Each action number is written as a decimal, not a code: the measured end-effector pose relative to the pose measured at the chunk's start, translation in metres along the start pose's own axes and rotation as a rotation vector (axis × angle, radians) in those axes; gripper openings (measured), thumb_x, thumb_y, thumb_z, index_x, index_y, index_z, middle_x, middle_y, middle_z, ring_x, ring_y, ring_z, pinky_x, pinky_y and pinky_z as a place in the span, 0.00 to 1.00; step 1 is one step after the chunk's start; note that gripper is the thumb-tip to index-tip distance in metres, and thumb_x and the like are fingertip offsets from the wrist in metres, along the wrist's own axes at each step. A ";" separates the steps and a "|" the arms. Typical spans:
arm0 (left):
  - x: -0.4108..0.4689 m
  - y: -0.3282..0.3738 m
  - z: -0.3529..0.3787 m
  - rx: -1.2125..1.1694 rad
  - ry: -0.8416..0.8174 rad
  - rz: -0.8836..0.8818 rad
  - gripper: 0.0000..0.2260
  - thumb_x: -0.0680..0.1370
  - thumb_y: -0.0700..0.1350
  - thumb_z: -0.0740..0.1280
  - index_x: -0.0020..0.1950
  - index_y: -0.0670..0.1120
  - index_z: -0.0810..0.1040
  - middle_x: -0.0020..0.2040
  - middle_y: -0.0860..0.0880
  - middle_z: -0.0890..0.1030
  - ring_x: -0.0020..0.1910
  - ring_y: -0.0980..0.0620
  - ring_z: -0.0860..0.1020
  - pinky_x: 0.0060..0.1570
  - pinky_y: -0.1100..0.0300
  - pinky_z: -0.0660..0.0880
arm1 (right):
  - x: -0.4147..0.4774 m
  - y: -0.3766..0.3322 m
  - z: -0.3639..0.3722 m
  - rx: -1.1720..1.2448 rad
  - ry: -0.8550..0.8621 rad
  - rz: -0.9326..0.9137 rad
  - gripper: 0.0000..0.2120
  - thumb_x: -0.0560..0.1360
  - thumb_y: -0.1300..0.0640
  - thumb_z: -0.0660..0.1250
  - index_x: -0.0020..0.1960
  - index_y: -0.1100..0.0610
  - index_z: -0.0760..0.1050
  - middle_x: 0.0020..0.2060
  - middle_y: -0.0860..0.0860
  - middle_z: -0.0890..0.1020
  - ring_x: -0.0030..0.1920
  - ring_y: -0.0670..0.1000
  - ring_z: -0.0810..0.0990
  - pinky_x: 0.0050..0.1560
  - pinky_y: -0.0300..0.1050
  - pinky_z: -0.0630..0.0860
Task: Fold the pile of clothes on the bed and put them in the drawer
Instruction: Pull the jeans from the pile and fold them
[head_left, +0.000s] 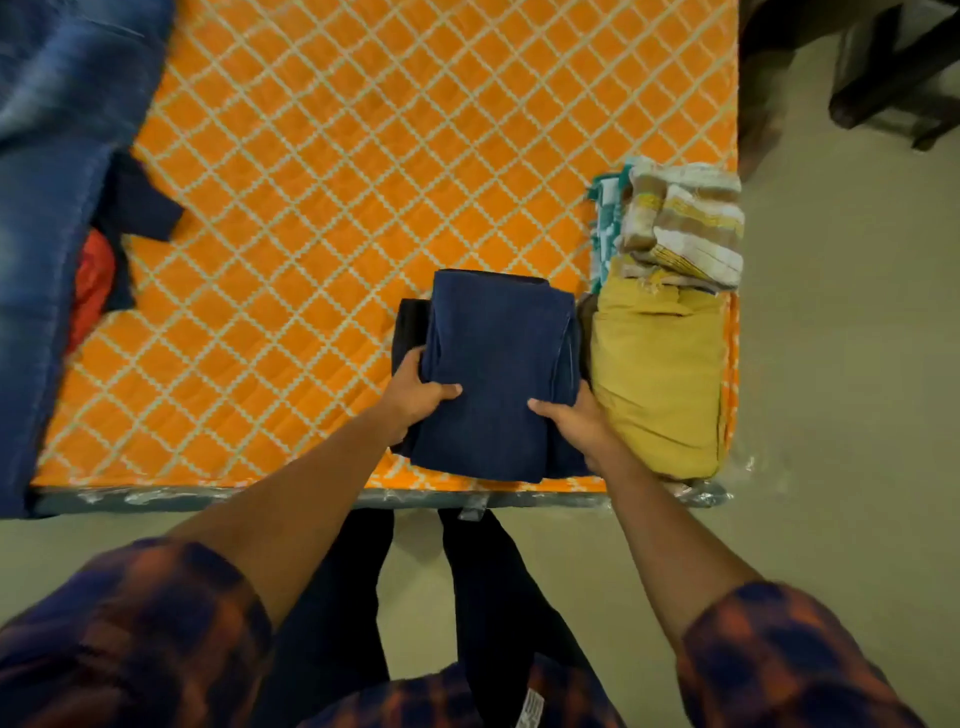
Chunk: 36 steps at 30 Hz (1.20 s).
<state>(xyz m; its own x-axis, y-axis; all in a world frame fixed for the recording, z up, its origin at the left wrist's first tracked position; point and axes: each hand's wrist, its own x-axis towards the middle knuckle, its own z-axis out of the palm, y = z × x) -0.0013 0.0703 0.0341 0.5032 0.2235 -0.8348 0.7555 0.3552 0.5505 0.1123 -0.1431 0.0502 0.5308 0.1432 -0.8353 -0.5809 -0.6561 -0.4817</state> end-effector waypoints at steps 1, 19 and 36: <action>0.005 -0.004 0.000 0.032 0.020 0.005 0.32 0.76 0.42 0.74 0.76 0.51 0.64 0.68 0.48 0.74 0.62 0.45 0.75 0.60 0.46 0.75 | 0.004 0.006 0.002 0.022 0.000 0.001 0.41 0.72 0.53 0.78 0.79 0.52 0.61 0.71 0.48 0.73 0.70 0.54 0.73 0.71 0.54 0.71; -0.099 0.014 -0.167 0.077 0.272 0.049 0.10 0.81 0.45 0.68 0.62 0.47 0.77 0.54 0.42 0.82 0.48 0.47 0.80 0.48 0.50 0.75 | -0.063 -0.121 0.137 -0.887 -0.182 -0.857 0.12 0.80 0.55 0.66 0.62 0.52 0.80 0.57 0.49 0.80 0.56 0.53 0.78 0.56 0.55 0.78; -0.118 -0.132 -0.589 0.251 1.037 0.089 0.32 0.73 0.41 0.72 0.76 0.45 0.66 0.73 0.40 0.68 0.70 0.38 0.69 0.67 0.42 0.69 | -0.020 -0.272 0.622 -1.143 -0.273 -1.275 0.32 0.68 0.62 0.70 0.72 0.57 0.71 0.69 0.62 0.71 0.63 0.67 0.72 0.58 0.60 0.77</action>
<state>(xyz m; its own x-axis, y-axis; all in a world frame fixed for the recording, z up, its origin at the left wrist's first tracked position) -0.4072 0.5317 0.0539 0.0474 0.9438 -0.3271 0.8578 0.1294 0.4974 -0.1242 0.4931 0.0330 0.0896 0.9786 -0.1851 0.8451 -0.1730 -0.5058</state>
